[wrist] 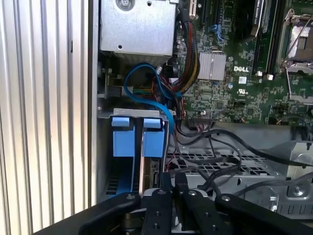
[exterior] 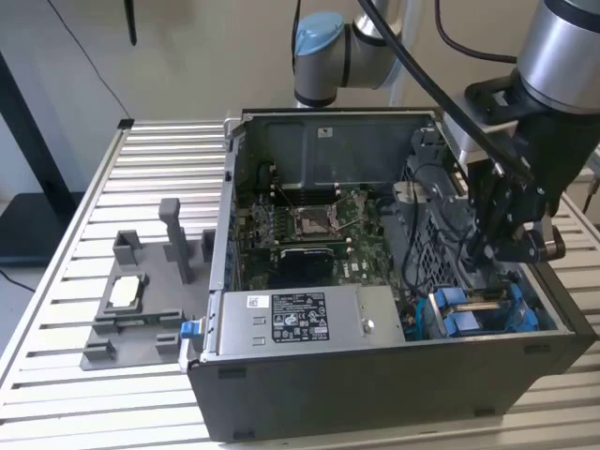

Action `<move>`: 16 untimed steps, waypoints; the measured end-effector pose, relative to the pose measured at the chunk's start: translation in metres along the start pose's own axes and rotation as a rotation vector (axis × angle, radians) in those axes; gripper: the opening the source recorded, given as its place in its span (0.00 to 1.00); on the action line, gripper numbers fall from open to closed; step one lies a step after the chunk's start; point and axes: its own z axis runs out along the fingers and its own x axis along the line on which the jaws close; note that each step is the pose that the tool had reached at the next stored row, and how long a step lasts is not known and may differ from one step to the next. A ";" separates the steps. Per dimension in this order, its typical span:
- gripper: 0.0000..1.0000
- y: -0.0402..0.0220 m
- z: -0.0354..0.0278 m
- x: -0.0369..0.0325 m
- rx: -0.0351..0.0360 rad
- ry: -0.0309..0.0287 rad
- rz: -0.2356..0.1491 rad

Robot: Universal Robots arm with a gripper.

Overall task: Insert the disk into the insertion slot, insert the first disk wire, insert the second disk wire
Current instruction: 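Insert the second disk wire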

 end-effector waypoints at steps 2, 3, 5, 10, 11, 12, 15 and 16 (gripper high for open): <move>0.15 -0.0035 0.0010 0.0006 -0.0204 -0.0005 0.002; 0.15 -0.0052 0.0016 0.0009 -0.0309 -0.0009 0.003; 0.15 -0.0087 0.0028 0.0015 -0.0529 -0.0016 0.005; 0.15 -0.0202 0.0063 0.0042 -0.1024 -0.0033 0.010; 0.15 -0.0229 0.0072 0.0050 -0.1095 -0.0034 0.011; 0.15 -0.0258 0.0082 0.0059 -0.1170 -0.0038 0.011; 0.15 -0.0314 0.0113 0.0079 -0.1327 -0.0044 0.013; 0.15 -0.0323 0.0124 0.0082 -0.1373 -0.0045 0.014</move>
